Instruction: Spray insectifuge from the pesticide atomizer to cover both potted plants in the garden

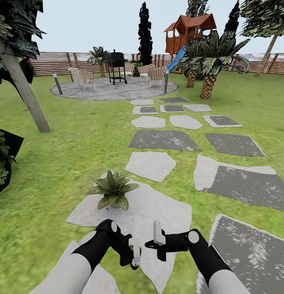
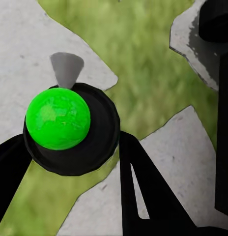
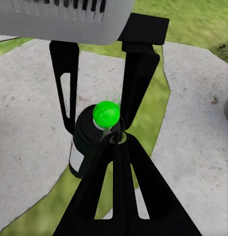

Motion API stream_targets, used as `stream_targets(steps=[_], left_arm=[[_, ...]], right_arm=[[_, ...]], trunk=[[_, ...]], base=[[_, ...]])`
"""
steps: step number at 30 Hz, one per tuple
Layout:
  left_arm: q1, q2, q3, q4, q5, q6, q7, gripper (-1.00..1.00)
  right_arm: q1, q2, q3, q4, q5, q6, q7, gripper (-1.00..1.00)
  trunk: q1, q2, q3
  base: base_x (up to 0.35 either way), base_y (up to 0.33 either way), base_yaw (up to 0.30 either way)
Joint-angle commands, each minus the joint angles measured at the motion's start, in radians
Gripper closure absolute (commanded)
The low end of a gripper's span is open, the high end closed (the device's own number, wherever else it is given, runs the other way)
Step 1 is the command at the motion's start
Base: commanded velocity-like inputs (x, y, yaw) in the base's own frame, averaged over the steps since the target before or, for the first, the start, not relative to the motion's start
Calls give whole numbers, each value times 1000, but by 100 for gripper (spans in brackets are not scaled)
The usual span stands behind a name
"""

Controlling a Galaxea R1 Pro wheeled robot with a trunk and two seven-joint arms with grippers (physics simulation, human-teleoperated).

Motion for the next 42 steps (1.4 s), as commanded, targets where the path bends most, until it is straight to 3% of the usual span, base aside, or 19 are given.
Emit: stream_targets(steps=[1, 25, 42], left_arm=[[0, -4, -1, -1, -1, 10, -5, 100], [-1, -32, -3, -3, 0, 10, -4, 100], [-3, -27, 0, -3, 1, 9, -5, 100]], right_arm=[[0, 0, -1, -1, 6, -3, 1, 100], [0, 0, -1, 0, 6, -3, 1, 100], [0, 0, 0, 0, 6, -3, 1, 100]], trunk=[[0, 0, -1], [0, 0, -1], [0, 0, -1]], base=[[0, 0, 0], [0, 0, 0], [0, 0, 0]])
